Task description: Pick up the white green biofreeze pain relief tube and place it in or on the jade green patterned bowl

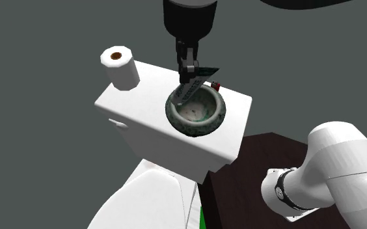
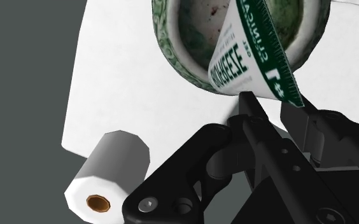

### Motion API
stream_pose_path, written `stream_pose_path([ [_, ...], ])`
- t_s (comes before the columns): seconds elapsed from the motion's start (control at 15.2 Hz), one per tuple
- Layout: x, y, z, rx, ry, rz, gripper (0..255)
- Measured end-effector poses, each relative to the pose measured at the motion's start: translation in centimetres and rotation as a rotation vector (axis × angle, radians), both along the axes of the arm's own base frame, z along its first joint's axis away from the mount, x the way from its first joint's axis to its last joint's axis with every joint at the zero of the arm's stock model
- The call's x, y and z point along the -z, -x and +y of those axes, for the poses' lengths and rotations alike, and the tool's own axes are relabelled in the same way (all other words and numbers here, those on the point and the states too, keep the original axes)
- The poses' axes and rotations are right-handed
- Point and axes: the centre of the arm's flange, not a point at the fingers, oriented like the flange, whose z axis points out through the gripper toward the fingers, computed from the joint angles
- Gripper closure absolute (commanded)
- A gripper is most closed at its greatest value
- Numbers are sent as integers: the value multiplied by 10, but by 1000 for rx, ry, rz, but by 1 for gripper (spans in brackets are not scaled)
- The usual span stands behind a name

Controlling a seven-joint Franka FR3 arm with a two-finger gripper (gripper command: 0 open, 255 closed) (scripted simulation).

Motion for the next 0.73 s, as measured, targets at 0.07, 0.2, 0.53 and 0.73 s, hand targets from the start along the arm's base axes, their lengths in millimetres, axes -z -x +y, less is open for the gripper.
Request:
stream_pose_path([
  [0.07,1,0,0,0,0,-1,255],
  [0.2,2,0,0,0,0,-1,255],
  [0.53,2,0,0,0,0,-1,0],
  [0.73,2,0,0,0,0,0,0],
])
